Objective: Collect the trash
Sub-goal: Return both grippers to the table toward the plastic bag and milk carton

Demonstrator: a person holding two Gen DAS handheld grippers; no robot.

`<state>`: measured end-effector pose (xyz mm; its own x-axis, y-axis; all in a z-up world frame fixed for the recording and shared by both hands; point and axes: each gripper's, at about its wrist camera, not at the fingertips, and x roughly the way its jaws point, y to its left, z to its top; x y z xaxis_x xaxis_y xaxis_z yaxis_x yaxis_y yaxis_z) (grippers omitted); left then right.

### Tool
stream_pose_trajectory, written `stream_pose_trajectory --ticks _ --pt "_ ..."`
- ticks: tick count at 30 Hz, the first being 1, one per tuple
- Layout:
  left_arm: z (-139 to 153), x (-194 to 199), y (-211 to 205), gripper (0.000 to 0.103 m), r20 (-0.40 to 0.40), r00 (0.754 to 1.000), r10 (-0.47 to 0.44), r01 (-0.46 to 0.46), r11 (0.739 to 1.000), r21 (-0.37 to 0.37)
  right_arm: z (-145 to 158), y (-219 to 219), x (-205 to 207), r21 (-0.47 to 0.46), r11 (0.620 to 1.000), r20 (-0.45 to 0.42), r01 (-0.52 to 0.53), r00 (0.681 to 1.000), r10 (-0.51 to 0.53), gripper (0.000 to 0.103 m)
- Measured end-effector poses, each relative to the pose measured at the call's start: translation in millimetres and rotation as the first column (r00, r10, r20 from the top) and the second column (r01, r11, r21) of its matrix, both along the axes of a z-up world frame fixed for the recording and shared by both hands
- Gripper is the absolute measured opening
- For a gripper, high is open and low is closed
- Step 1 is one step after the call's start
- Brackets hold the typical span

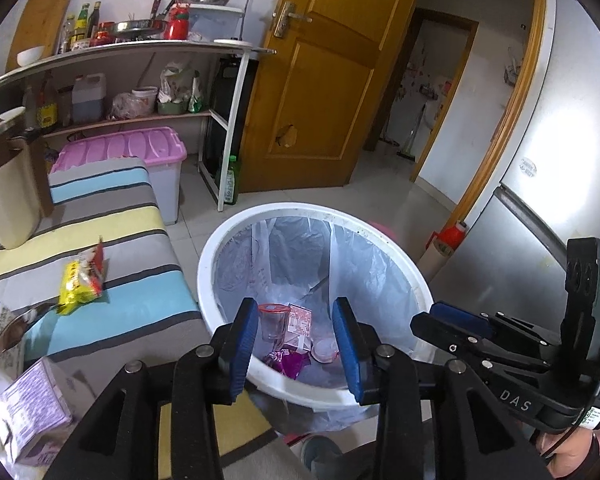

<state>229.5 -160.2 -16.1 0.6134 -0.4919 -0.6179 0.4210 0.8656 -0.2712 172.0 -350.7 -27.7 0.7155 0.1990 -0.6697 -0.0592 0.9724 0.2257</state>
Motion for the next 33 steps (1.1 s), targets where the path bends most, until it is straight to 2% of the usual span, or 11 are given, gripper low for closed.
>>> stream_pose_trajectory --ticks 14,25,33 --pt "24.0 -55.1 51.8 0.039 0.085 0.992 0.094 -0.095 0.995 0.005 32.5 41.9 -35.1 -0.018 0.995 0.068 -0.102 0.992 0.103 0.035" --pt "20.9 -91.8 91.9 0.039 0.089 0.982 0.167 -0.17 0.985 0.023 25.1 81.7 -53.1 0.002 0.976 0.065 -0.219 0.974 0.218 0.035" --pt "14.8 -109.5 117.2 0.039 0.082 0.968 0.235 -0.239 0.971 0.033 24.9 95.8 -54.6 0.011 0.966 0.063 -0.26 0.964 0.259 0.038"
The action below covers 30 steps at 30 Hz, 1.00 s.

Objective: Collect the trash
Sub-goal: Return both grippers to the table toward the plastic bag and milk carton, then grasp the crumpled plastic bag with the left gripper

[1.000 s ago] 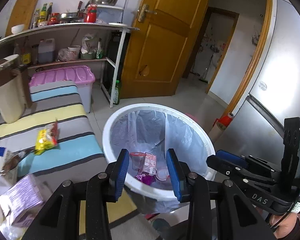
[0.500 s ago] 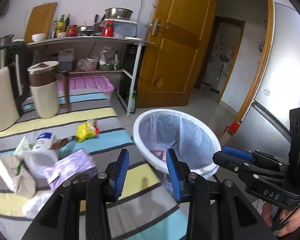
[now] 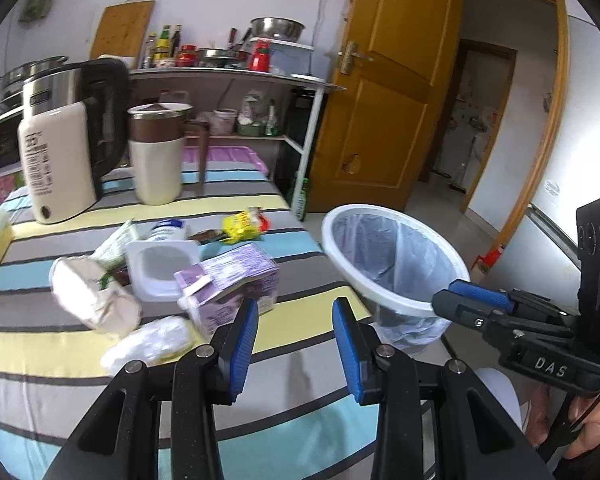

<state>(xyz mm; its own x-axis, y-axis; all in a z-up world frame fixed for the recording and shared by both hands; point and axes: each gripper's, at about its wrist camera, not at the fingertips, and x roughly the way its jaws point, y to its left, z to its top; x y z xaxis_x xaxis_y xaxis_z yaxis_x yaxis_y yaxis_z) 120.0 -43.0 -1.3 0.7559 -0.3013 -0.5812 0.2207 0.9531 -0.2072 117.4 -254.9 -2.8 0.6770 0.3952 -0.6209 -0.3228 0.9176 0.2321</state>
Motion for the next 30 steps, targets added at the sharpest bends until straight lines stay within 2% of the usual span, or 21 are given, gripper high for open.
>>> stream_pose_trajectory --ticks 6,8,16,22,30 --pt "-1.0 -6.3 25.7 0.039 -0.003 0.998 0.066 -0.066 0.998 0.005 -0.4 11.7 1.2 0.005 1.0 -0.001 -0.03 1.0 0.03 0.04" --pt "-2.1 -8.3 36.7 0.039 -0.005 0.995 0.098 -0.098 0.995 0.01 0.2 16.9 3.3 0.011 0.999 0.0 -0.044 0.999 0.044 0.044" --pt "-15.9 -3.1 74.3 0.039 -0.043 0.982 0.186 -0.185 0.983 0.02 -1.7 36.7 12.3 0.015 0.996 -0.003 -0.092 0.996 0.092 0.045" --pt "-29.1 7.1 88.0 0.043 -0.081 0.981 0.176 -0.173 0.984 0.034 -2.8 52.3 20.1 0.016 0.992 -0.005 -0.128 0.992 0.129 0.046" --pt "-46.1 26.3 82.4 0.046 -0.145 0.986 0.078 -0.07 0.996 0.061 -6.6 63.0 27.9 0.007 0.99 -0.021 -0.142 0.99 0.142 0.046"
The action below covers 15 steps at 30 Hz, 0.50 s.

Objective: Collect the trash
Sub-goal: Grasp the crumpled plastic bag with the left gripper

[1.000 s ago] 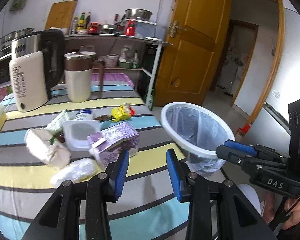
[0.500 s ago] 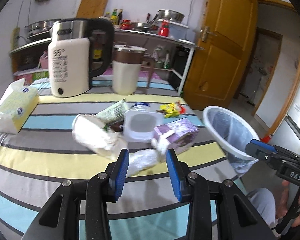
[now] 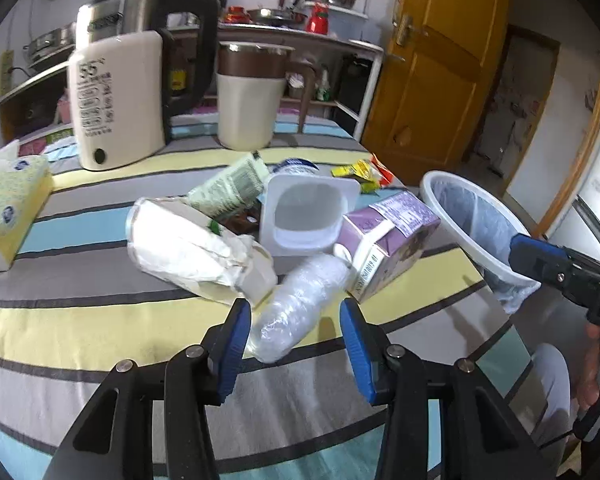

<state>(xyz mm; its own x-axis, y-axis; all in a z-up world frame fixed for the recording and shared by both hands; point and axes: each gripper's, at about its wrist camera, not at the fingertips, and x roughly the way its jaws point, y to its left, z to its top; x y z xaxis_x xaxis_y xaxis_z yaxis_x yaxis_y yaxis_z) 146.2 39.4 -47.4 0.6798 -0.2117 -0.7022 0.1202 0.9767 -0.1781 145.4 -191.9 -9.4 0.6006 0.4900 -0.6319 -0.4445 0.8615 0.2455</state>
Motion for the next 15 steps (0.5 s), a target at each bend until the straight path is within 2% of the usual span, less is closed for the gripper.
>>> stream_pose_trajectory --ticks 4,7,8,10,11,15 --pt "-2.9 -0.9 -9.2 0.046 -0.016 0.998 -0.054 0.054 0.999 0.002 -1.0 1.7 1.4 -0.005 1.0 -0.002 -0.001 1.0 0.001 0.046" --pt "-7.1 -1.6 -13.6 0.046 -0.035 0.998 -0.057 0.057 0.998 -0.002 -1.8 3.7 3.9 -0.005 1.0 -0.004 -0.01 1.0 0.01 0.046" --pt "-8.8 -1.3 -15.9 0.044 -0.036 0.998 -0.045 0.045 0.999 0.013 -2.1 5.4 6.0 -0.006 1.0 -0.005 -0.014 1.0 0.014 0.046" --pt "-8.3 -0.8 -18.7 0.03 -0.033 0.999 -0.03 0.031 0.999 0.036 -2.0 8.6 9.1 -0.001 1.0 -0.003 -0.023 1.0 0.023 0.046" --pt "-8.1 -0.2 -19.2 0.026 -0.034 0.999 -0.025 0.026 0.999 0.037 -1.7 10.1 11.0 0.004 1.0 0.0 -0.03 1.0 0.03 0.046" --pt "-6.4 -3.5 -15.0 0.025 -0.03 1.0 0.001 -0.001 1.0 0.0 -2.6 15.5 21.9 0.017 0.998 -0.002 -0.054 0.999 0.054 0.046"
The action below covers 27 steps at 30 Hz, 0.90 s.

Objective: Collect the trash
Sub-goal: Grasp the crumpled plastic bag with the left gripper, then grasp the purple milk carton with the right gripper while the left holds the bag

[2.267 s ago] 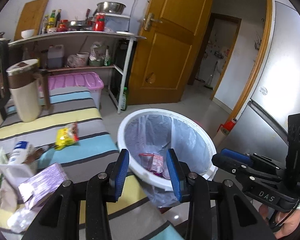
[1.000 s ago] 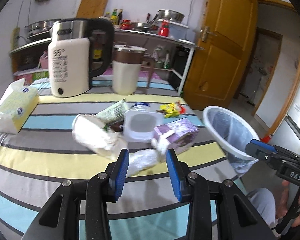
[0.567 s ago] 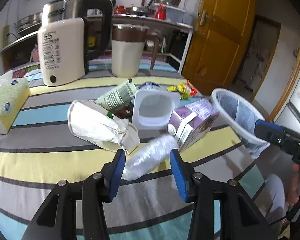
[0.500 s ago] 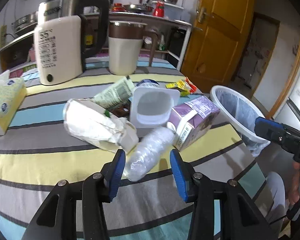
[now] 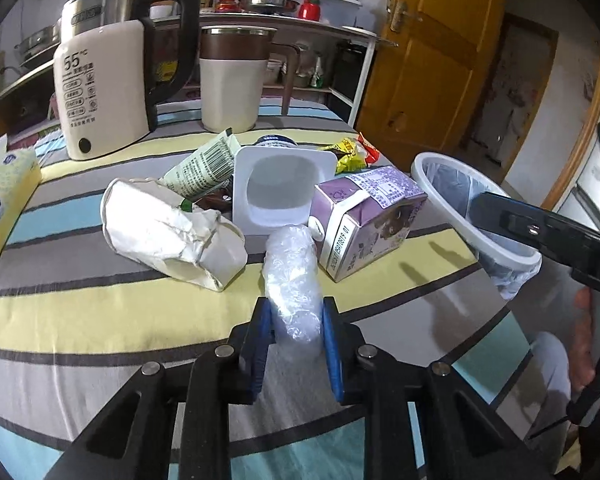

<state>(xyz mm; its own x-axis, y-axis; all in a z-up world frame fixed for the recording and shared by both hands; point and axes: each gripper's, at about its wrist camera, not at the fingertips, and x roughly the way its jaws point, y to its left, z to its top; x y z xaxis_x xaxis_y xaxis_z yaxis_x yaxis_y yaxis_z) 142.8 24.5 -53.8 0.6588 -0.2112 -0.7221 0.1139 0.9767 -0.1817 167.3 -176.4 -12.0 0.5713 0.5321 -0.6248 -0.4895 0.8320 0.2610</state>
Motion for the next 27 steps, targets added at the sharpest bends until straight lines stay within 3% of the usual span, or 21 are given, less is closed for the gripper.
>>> stream_pose_trajectory --ticks 10,16,22,27 --pt "12.8 -18.8 9.0 0.024 0.031 0.999 0.022 -0.019 0.995 -0.097 -17.9 9.3 46.2 -0.079 0.993 -0.03 0.09 0.995 -0.092 0.046" --pt "14.2 -21.4 -2.4 0.024 0.032 0.999 -0.006 0.01 0.992 -0.125 -22.3 18.2 35.7 -0.073 0.997 -0.059 0.008 0.998 -0.012 0.046" --pt "14.0 -22.0 11.9 0.024 0.032 0.997 0.064 -0.06 0.992 -0.113 -18.0 33.2 4.7 -0.064 0.989 -0.037 -0.132 0.991 0.13 0.046" --pt "14.7 -24.8 31.3 0.024 0.038 0.992 0.12 -0.116 0.988 -0.098 -15.6 37.9 -2.9 -0.051 0.985 -0.018 -0.167 0.986 0.167 0.046"
